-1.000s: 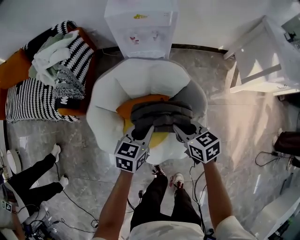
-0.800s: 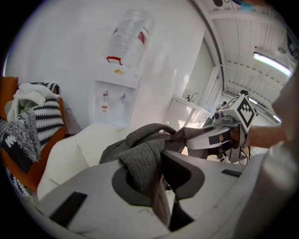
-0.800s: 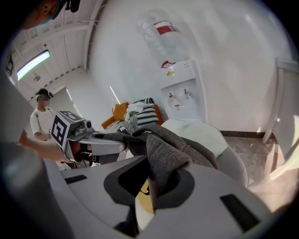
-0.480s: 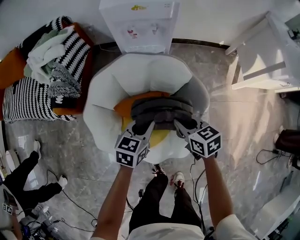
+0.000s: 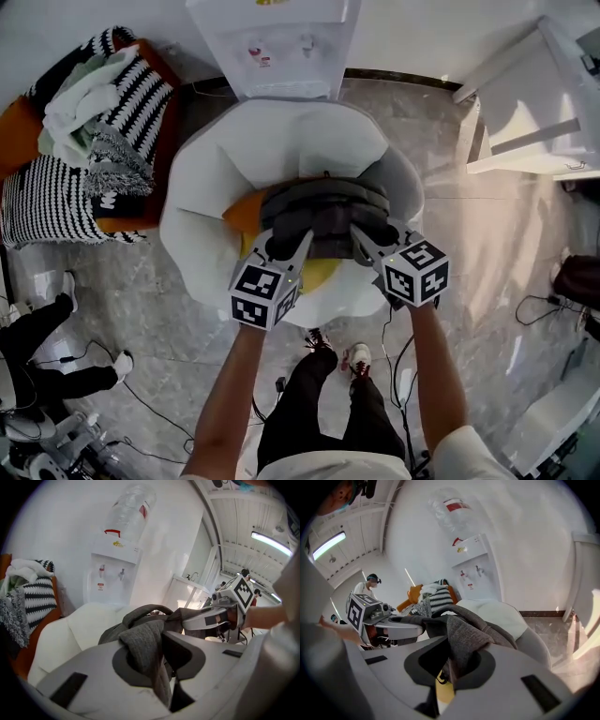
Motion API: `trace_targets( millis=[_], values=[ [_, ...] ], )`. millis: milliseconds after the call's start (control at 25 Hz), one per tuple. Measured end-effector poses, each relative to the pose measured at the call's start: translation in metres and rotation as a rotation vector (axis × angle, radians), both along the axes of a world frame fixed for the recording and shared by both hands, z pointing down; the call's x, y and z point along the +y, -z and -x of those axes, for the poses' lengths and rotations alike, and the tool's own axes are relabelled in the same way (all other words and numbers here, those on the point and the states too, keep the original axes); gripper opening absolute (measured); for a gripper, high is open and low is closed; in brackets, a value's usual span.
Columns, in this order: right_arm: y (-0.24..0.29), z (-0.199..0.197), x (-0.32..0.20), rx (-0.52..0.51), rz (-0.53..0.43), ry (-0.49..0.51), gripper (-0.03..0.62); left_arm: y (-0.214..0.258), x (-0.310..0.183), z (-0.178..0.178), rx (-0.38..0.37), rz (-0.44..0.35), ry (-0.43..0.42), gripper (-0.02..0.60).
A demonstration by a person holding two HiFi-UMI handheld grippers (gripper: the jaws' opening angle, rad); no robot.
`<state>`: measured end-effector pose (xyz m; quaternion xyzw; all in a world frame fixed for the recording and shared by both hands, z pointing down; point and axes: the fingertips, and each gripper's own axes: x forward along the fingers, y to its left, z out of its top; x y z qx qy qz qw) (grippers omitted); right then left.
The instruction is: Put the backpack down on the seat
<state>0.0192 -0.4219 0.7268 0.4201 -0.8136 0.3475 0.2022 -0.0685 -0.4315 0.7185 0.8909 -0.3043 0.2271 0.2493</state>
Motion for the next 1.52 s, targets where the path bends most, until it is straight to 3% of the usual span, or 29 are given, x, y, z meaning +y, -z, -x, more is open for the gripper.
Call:
trace_targets(
  millis=[400, 880, 1200, 1400, 1520],
  values=[
    [-0.017, -0.005, -0.024, 0.016, -0.027, -0.011, 0.032, -0.021, -0.023, -0.009, 0.012, -0.026, -0.007, 0.084],
    [-0.040, -0.009, -0.045, 0.043, -0.019, -0.010, 0.032, -0.061, -0.039, -0.017, 0.003, 0.036, 0.032, 0.088],
    [-0.064, -0.010, -0.055, 0.081, -0.020, -0.006, 0.037, -0.085, -0.058, -0.017, -0.054, 0.027, 0.057, 0.094],
    [-0.073, -0.014, -0.052, 0.119, -0.013, -0.023, 0.083, -0.096, -0.061, -0.012, -0.071, 0.045, 0.104, 0.145],
    [-0.077, -0.021, -0.053, 0.157, -0.018, -0.029, 0.156, -0.100, -0.063, -0.011, -0.067, 0.051, 0.117, 0.229]
  ],
)
